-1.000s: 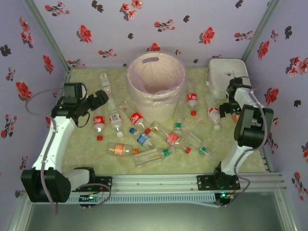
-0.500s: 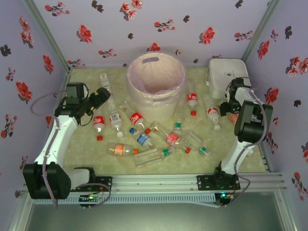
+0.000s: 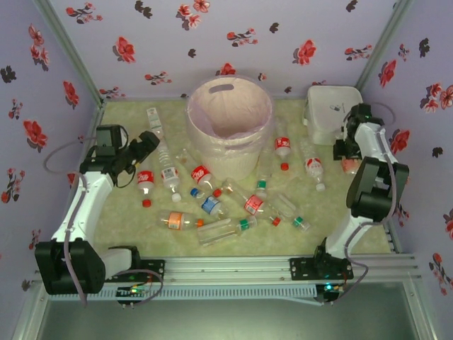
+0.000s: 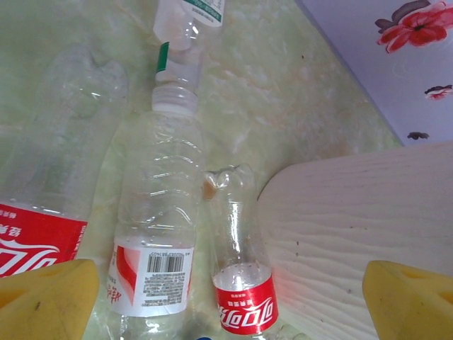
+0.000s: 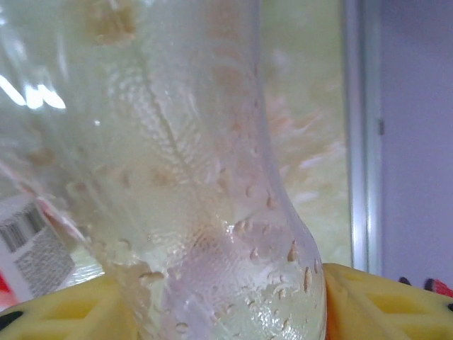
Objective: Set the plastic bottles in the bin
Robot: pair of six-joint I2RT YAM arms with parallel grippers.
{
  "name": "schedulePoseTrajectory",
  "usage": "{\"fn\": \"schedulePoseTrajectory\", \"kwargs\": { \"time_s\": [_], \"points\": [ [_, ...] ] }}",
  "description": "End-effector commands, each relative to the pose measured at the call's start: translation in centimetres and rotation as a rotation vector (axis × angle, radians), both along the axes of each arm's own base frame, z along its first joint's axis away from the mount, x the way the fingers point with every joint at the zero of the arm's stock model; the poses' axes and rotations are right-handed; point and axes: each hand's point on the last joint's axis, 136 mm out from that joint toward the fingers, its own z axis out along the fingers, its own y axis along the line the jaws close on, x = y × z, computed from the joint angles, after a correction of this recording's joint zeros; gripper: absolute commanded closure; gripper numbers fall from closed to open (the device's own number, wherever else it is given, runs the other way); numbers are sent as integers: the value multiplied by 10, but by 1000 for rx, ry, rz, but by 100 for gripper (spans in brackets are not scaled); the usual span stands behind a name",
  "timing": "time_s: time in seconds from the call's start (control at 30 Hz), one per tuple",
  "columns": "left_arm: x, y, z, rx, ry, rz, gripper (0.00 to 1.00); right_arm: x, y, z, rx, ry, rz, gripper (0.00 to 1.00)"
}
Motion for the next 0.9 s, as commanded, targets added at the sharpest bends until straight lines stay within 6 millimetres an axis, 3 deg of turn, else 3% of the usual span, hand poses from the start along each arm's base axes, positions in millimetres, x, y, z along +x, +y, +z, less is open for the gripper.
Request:
{"fn": "schedulePoseTrajectory", "kwargs": {
  "time_s": [0.0, 0.13, 0.23, 0.5, 0.6, 0.73, 0.87],
  "points": [
    [-19, 11, -6, 42, 69, 19, 4, -6, -4, 57, -3, -131, -131, 39],
    [-42, 29, -17, 165, 139, 34, 3, -8, 12, 97, 90, -272, -184, 44],
    [-52, 36, -26, 209, 185, 41, 4, 2, 42, 137, 254, -443, -179, 52],
    [-57, 41, -52, 199, 237, 81, 6, 18, 177, 279, 700, -857, 78, 69],
    [-54, 41, -59, 208, 245, 73, 6, 18, 231, 314, 748, -899, 201, 70],
    [-48, 44, -66, 190, 211, 124, 10, 12, 285, 355, 728, -978, 344, 73],
    [-53, 49, -72, 197, 196, 158, 15, 11, 330, 364, 726, -944, 456, 73]
  ]
}}
